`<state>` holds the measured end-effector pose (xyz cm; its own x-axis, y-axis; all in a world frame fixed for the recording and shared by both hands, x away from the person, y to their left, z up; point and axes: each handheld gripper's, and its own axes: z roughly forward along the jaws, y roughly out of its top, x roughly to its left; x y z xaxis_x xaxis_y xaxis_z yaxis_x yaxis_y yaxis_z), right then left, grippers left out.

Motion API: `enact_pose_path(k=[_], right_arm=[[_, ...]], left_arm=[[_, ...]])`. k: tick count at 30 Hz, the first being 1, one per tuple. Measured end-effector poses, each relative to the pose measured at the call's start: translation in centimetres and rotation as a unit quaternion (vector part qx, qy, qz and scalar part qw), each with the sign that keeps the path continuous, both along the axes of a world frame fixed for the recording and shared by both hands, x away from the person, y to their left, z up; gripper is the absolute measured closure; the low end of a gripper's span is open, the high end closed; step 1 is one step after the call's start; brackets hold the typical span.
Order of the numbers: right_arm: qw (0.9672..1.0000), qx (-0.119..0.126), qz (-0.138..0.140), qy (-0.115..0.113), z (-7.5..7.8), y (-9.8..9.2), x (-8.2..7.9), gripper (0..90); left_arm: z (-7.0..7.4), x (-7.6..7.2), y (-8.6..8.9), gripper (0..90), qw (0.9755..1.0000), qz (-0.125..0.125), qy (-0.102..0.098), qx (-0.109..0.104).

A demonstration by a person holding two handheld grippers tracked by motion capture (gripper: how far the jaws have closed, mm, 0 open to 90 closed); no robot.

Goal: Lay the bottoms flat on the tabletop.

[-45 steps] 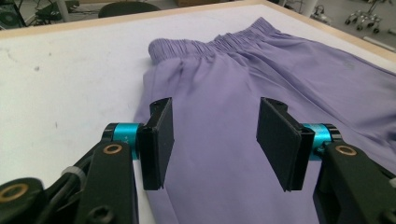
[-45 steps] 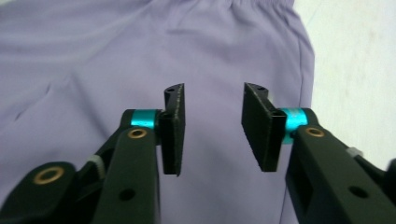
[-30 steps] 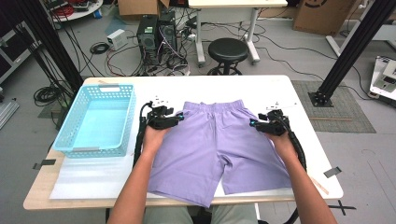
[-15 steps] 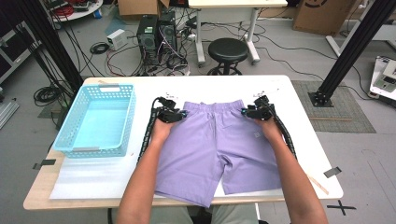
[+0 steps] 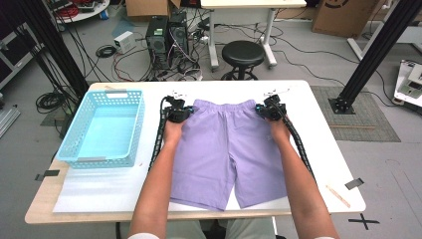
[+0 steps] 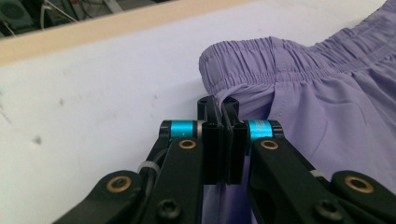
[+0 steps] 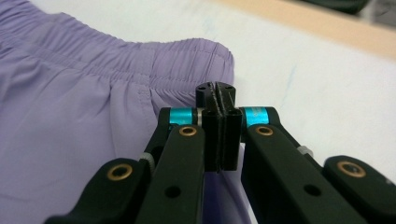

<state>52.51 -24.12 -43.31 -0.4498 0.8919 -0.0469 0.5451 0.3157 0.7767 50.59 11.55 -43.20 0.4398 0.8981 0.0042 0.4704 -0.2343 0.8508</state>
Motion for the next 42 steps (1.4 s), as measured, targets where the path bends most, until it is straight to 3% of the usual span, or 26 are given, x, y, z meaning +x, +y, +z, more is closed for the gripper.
enact_pose_path(k=[1,3,4,5,7,9,11,15,20,22,25,27,31,33,37,42], right_arm=[[0.9998,-0.01,-0.01,-0.013,0.0,0.1,0.2,90.0],[0.9994,-0.006,-0.025,-0.025,-0.1,0.1,0.5,89.9],[0.9991,-0.011,-0.033,-0.026,-0.2,0.2,0.7,88.9],[0.9989,-0.011,-0.039,-0.024,-0.3,0.3,0.8,85.7],[0.9986,0.001,-0.051,-0.016,-0.4,0.0,0.8,74.2],[0.9985,0.027,-0.047,0.003,-0.3,-0.6,0.6,72.0],[0.9985,0.031,-0.044,0.002,-0.2,-1.2,-0.1,70.7],[0.9995,0.016,-0.027,0.002,0.0,-2.4,-2.3,68.0],[0.9995,0.026,0.005,0.015,0.5,-4.4,-5.9,66.5],[0.9985,0.048,0.022,0.016,0.6,-5.0,-7.7,64.9],[0.9973,0.057,0.044,0.016,0.9,-5.5,-10.3,64.0],[0.9958,0.065,0.062,0.015,1.1,-5.3,-12.1,64.1],[0.9901,0.081,0.115,0.007,1.1,-4.2,-15.5,65.4],[0.9849,0.093,0.145,0.016,0.6,-3.4,-16.9,66.6],[0.9741,0.094,0.205,0.02,-0.1,-1.1,-19.4,71.6],[0.9615,0.075,0.262,0.033,-0.7,1.9,-20.7,74.6]], left_arm=[[-0.2,0.1,-0.2,87.7,0.9999,0.0,-0.014,0.007],[-0.6,0.3,-0.4,85.5,0.9997,0.002,-0.016,0.017],[-0.8,0.3,-0.4,80.0,0.9996,0.008,-0.013,0.023],[-0.9,0.4,-0.3,70.9,0.9997,0.011,-0.006,0.019],[-0.8,0.3,0.1,63.1,0.9997,0.015,0.001,0.017],[-0.4,0.0,0.4,56.9,0.9998,0.017,0.007,0.002],[0.0,-0.5,0.5,54.7,0.9998,0.013,0.004,-0.011],[0.3,-1.9,0.7,49.6,0.9992,-0.006,0.001,-0.04],[0.1,-4.3,1.1,30.0,0.9967,-0.023,-0.02,-0.075],[0.1,-5.3,1.2,29.9,0.9952,-0.034,-0.028,-0.087],[0.2,-6.7,1.2,29.3,0.9948,-0.044,-0.032,-0.086],[0.2,-7.5,1.5,29.3,0.9935,-0.049,-0.035,-0.097],[0.3,-8.9,2.0,29.3,0.992,-0.057,-0.04,-0.105],[0.4,-9.5,2.3,29.3,0.9915,-0.06,-0.041,-0.108],[0.6,-10.6,2.8,29.3,0.9915,-0.065,-0.047,-0.102],[0.5,-11.6,3.1,29.3,0.9924,-0.063,-0.043,-0.097]])
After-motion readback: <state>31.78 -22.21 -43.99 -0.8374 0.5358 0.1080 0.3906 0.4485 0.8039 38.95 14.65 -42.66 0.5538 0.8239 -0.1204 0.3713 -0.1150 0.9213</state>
